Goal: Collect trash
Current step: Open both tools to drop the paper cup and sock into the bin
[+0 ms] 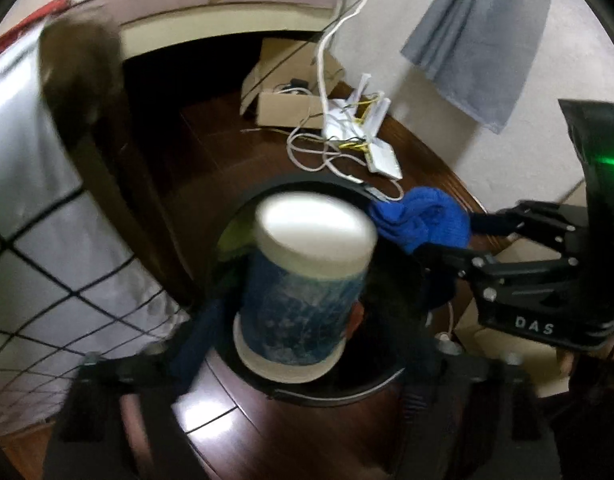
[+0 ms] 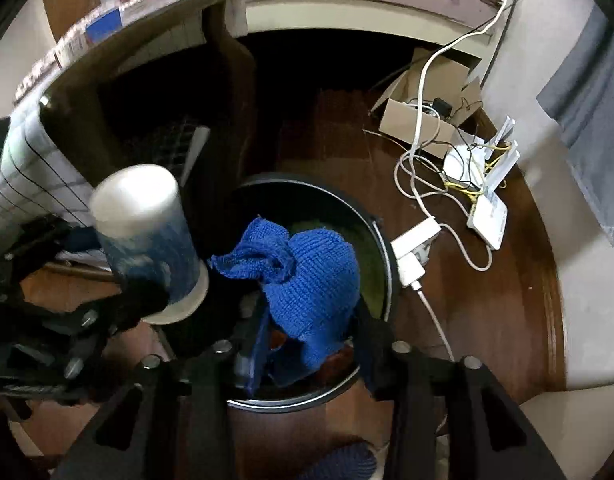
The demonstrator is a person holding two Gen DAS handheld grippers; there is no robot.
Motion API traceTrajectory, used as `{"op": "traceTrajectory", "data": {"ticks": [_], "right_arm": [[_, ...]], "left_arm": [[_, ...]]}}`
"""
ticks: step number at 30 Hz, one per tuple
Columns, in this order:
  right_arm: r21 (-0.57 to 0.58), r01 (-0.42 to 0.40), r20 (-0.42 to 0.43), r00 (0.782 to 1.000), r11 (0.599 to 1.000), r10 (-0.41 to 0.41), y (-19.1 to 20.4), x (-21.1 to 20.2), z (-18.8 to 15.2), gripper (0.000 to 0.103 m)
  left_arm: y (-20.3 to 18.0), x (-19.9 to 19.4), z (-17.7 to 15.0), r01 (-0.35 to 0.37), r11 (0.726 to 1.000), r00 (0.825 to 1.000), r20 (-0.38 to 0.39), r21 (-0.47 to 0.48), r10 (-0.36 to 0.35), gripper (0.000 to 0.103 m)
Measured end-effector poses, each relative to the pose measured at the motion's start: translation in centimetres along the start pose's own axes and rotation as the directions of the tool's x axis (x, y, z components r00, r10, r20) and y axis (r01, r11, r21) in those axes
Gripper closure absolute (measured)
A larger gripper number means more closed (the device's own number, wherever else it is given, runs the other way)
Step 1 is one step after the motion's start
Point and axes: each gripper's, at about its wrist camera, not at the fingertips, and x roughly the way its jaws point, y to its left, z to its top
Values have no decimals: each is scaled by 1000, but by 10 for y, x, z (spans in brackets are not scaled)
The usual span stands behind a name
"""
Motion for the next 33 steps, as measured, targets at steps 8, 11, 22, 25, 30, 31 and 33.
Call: {"op": "traceTrajectory", "data": {"ticks": [8,11,22,25,30,31,33], "right_arm": [[33,73,-18,997,997,-73,-15,2,-5,1],[-1,87,-8,996,996,-87,-7,1,-5,1],[-52,76,50,996,996,-74,19,-22,0,1],[-64,74,64,996,995,-70,26,-30,0,1],[-80,71,84,994,994,-65,36,-41,0,1],[-81,69,90,994,994,-62,38,-45,0,1],[-85,62,99,994,994,-53,42,-51,-1,1]], "left_arm": [[27,2,-15,-109,992,994,-15,-65,108,3],[29,-3,-19,-133,989,991,-6,-65,132,3],[29,-33,-20,-182,981,980,71,-70,187,2],[27,-42,-21,-196,979,975,91,-64,201,2],[27,-60,-20,-213,974,967,129,-72,221,2],[28,-65,-20,-216,973,964,139,-81,226,2],[31,-73,-19,-227,970,959,154,-90,239,2]]}}
